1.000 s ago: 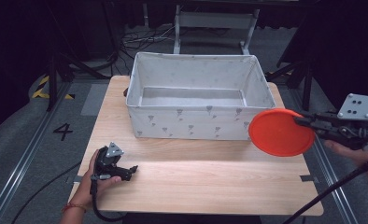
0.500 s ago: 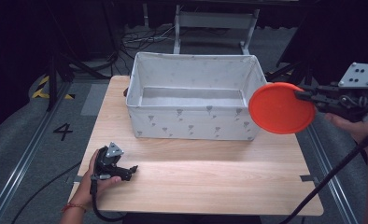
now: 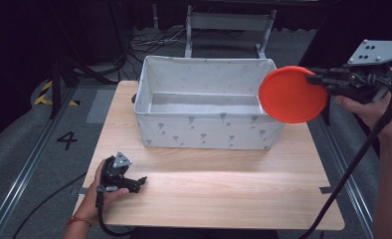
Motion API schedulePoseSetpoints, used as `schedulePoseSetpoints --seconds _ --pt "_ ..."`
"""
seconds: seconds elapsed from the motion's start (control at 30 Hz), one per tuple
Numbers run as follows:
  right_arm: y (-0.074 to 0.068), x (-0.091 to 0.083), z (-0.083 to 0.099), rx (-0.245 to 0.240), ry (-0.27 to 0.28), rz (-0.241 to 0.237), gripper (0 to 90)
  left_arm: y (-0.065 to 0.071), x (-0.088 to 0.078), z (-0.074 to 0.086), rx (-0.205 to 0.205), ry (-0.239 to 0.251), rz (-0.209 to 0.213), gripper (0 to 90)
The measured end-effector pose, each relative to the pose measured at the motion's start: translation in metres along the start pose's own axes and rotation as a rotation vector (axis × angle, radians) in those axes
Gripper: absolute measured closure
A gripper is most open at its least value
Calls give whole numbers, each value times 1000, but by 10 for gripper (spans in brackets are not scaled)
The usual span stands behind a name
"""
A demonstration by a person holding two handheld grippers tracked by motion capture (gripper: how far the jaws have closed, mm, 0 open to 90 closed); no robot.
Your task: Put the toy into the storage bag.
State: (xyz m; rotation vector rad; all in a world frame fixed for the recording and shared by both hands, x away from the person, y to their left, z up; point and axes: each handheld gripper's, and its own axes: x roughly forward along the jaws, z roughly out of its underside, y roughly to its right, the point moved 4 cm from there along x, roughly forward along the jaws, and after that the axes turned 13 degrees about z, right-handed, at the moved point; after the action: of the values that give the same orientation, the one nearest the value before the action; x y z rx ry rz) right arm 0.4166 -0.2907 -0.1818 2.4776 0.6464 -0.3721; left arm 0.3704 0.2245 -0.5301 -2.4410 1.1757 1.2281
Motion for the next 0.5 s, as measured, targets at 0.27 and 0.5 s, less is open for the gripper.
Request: schedulePoseSetpoints --seconds 0.27,0.5 --pt "8 27 -5 5 -7 -9 820 0 0 0 -2 -2 1 5" --pt "14 53 0 12 -36 -10 820 0 0 0 0 -2 6 5"
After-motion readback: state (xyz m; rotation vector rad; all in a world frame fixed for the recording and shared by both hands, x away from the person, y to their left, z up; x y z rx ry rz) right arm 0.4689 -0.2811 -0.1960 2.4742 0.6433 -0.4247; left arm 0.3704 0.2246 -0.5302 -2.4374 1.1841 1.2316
